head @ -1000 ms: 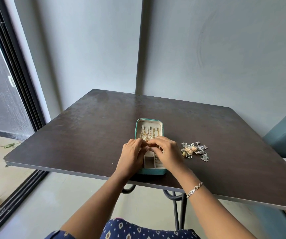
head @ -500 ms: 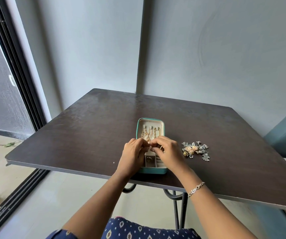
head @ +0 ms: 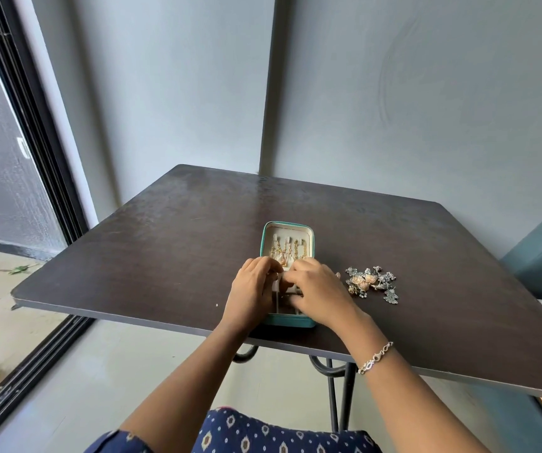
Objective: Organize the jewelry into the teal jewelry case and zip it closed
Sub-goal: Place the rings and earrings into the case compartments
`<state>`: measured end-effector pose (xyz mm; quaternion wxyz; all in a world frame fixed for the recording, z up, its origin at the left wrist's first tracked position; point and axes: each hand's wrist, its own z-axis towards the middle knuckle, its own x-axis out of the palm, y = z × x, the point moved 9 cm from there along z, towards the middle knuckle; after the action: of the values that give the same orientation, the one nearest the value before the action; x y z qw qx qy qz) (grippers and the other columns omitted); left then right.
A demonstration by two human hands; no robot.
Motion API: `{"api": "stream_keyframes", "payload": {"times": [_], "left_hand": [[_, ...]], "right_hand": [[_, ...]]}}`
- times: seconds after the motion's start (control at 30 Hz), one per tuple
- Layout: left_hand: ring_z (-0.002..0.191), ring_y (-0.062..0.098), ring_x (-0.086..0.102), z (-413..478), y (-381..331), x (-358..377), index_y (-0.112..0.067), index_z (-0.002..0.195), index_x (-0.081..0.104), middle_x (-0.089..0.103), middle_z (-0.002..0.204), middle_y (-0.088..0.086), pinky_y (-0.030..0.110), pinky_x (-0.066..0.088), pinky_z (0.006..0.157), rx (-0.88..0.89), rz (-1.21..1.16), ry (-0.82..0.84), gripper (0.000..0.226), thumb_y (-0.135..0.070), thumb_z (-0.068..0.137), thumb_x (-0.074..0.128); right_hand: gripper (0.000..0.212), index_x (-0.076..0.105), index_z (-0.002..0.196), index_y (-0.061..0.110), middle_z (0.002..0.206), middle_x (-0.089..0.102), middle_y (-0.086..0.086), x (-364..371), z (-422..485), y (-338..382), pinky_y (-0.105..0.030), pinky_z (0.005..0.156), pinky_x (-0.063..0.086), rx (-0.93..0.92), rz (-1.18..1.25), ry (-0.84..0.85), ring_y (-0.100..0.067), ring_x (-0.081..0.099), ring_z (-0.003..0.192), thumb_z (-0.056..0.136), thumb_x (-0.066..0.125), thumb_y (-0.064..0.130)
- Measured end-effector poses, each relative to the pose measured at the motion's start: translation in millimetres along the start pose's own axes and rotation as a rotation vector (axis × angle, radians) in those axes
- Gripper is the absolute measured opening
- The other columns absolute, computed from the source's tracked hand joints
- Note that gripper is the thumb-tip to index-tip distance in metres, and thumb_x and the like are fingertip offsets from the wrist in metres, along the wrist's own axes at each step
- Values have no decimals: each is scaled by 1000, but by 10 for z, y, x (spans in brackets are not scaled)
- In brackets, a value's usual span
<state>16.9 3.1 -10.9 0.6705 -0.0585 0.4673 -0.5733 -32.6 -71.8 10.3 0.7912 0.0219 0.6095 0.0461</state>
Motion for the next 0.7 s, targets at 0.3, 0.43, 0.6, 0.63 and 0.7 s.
{"api": "stream_keyframes", "payload": {"times": [0.3,0.43,0.6,0.63,0.7], "left_hand": [[85,25,56,0,-18,1,-6,87,60,65,89,7,21,36,71,21,11,16,33,-29,84,37],[87,25,56,3,-35,4,-7,88,61,65,92,8,35,45,74,23,8,29,28,-29,85,45],[88,18,54,-10,-67,11,-12,86,60,65,92,1,30,40,77,40,-4,44,25,-36,82,61],[89,17,54,-12,-61,13,-13,87,60,64,92,0,29,38,78,39,4,39,23,-34,82,63],[90,16,53,-12,-51,8,-14,89,59,64,93,-2,27,33,80,26,19,23,21,-33,83,64]], "right_hand": [[7,66,82,11,86,65,-2,-68,4,-150,-22,67,38,140,218,-152,-18,55,83,80,59,9],[10,66,74,17,64,58,5,-128,-35,-461,-23,60,42,351,591,-306,-10,53,62,76,66,7],[26,64,67,27,72,67,-8,-52,-17,-568,-42,70,52,432,798,-337,-17,58,65,76,64,3],[25,64,67,27,72,68,-7,-31,-18,-556,-41,70,52,440,802,-334,-16,58,66,76,65,4],[16,67,70,18,70,66,-5,-5,-17,-516,-35,67,50,437,806,-330,-12,57,64,76,66,3]]}}
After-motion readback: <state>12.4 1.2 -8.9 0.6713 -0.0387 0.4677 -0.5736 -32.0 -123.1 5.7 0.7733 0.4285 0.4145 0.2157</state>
